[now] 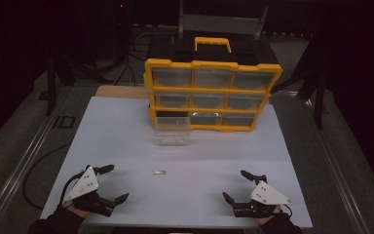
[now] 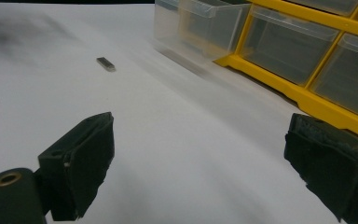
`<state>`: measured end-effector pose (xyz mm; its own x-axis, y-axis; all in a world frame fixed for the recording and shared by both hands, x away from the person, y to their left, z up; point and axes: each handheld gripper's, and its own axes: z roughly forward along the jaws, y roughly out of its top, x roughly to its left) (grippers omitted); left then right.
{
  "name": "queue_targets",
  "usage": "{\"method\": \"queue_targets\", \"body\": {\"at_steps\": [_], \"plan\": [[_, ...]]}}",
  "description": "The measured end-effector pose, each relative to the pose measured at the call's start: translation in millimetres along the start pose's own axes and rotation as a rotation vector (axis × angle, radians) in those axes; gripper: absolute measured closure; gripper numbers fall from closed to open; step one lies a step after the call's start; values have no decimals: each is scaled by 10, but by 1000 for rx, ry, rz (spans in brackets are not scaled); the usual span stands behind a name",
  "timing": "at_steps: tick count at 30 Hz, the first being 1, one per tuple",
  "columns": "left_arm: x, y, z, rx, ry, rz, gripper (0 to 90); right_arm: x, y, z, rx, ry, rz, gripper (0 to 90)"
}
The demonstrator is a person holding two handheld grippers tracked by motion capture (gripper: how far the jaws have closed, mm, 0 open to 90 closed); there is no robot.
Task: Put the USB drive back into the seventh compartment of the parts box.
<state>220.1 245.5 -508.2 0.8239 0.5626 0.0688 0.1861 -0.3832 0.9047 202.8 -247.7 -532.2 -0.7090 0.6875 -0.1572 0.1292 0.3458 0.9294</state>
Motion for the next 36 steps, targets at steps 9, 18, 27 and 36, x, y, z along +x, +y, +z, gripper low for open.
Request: {"method": "queue_targets", "body": {"at_steps": [9,18,27,36], "plan": [[80,228,-12,48,-39,20,3,10,6,14,4,3,4,87],[160,468,-31,61,-47,61,3,11,8,16,0,8,5,87],[213,634,82,103,-79,100,3,10,11,16,-2,14,9,87],[224,782,265,159,-116,141,3,16,16,12,-4,15,1,87]]}}
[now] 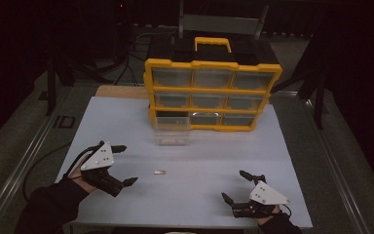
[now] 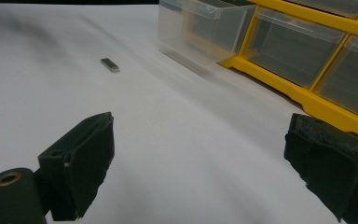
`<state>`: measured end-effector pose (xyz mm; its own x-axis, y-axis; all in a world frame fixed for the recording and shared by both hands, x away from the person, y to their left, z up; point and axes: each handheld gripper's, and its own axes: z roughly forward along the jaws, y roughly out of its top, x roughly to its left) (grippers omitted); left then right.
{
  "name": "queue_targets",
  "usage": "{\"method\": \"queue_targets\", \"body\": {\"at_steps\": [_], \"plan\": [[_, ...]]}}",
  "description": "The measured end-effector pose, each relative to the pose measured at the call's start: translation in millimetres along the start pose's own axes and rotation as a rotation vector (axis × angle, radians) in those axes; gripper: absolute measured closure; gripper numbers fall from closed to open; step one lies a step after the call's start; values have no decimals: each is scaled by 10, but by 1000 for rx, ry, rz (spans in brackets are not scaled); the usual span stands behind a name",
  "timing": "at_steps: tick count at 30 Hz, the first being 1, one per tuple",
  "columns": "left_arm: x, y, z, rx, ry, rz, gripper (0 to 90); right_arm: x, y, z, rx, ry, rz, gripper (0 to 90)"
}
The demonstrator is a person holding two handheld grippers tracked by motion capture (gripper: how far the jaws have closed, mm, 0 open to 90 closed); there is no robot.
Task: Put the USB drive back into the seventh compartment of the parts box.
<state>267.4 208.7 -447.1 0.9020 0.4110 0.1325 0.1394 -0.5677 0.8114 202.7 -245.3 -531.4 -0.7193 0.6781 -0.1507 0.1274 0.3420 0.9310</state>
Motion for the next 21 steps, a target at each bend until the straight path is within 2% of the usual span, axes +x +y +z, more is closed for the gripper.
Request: {"method": "queue_targets", "body": {"at_steps": [6,21], "plan": [[26,46,122,37,-27,7,3,-4,-3,4,3,-2,-3,87],[49,194,408,104,-79,73,3,-4,-3,5,1,1,0,87]]}}
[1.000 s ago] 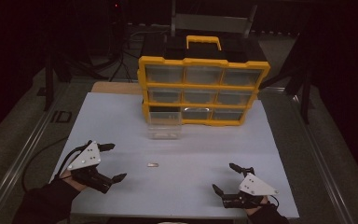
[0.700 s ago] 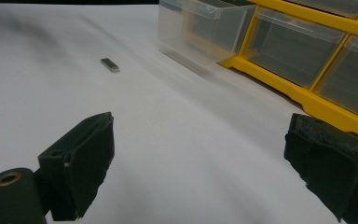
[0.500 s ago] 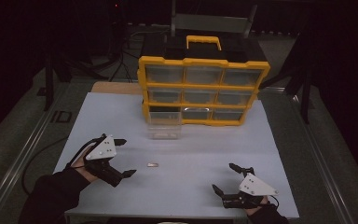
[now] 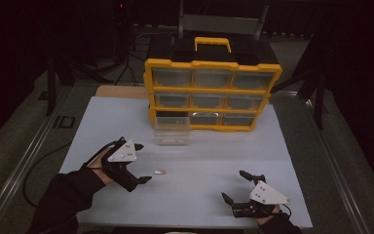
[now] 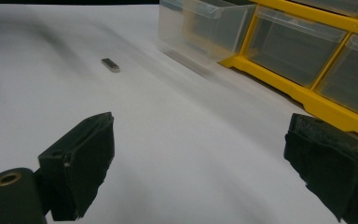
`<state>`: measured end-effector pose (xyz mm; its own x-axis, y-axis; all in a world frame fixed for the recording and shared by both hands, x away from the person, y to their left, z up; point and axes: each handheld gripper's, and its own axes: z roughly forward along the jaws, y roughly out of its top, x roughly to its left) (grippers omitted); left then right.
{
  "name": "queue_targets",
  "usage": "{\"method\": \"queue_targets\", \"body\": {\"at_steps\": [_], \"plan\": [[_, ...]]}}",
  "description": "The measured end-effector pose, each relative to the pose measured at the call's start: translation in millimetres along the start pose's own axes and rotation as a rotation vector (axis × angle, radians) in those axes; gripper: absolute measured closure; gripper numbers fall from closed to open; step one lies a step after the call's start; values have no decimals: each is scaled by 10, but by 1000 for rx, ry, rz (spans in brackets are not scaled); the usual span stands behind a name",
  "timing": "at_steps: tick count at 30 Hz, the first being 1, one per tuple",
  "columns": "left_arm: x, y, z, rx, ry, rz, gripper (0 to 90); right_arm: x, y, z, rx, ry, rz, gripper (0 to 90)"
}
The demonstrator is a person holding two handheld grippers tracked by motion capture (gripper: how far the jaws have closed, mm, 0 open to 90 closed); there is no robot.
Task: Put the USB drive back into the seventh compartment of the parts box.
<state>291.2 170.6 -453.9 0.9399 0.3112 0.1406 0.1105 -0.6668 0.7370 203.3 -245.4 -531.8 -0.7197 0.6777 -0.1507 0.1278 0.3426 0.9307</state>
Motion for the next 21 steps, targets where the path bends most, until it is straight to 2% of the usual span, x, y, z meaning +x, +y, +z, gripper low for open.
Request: {"method": "queue_targets", "body": {"at_steps": [9,14,18,21], "plan": [[27,37,155,38,-34,22,3,4,1,1,-1,3,3,87],[40,44,217,43,-46,24,3,3,-1,3,2,4,1,88],[61,27,308,80,-80,36,4,4,-1,4,2,4,0,88],[73,17,345,97,-81,36,4,4,-2,4,3,5,1,88]]}}
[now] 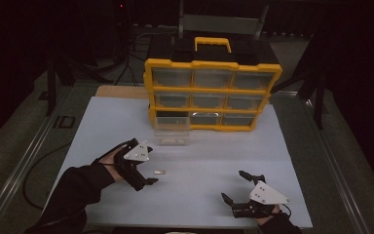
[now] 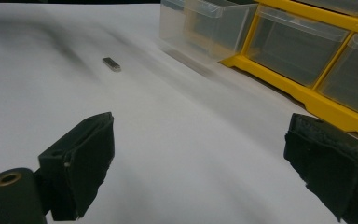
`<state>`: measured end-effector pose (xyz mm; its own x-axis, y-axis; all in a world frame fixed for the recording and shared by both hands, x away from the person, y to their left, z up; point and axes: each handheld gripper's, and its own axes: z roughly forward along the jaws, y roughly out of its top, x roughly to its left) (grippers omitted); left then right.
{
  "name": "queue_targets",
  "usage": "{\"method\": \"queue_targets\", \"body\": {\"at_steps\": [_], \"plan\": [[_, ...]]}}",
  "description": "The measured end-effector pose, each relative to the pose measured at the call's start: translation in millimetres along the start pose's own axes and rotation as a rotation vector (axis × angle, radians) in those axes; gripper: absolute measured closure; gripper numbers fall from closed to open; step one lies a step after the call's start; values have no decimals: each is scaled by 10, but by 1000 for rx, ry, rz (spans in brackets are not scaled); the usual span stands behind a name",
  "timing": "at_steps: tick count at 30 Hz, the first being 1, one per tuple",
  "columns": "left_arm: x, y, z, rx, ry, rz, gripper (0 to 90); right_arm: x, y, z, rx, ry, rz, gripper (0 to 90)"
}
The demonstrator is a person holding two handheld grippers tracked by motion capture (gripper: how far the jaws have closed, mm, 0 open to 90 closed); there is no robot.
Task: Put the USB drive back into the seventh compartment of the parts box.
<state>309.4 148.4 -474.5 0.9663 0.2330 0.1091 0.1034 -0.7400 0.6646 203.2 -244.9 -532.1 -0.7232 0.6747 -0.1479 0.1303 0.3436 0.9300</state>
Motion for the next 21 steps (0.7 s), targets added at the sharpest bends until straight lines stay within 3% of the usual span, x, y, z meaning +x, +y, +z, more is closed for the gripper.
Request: {"method": "queue_targets", "body": {"at_steps": [21], "plan": [[53,-16,308,109,-35,38,4,1,-2,6,4,4,2,88]]}}
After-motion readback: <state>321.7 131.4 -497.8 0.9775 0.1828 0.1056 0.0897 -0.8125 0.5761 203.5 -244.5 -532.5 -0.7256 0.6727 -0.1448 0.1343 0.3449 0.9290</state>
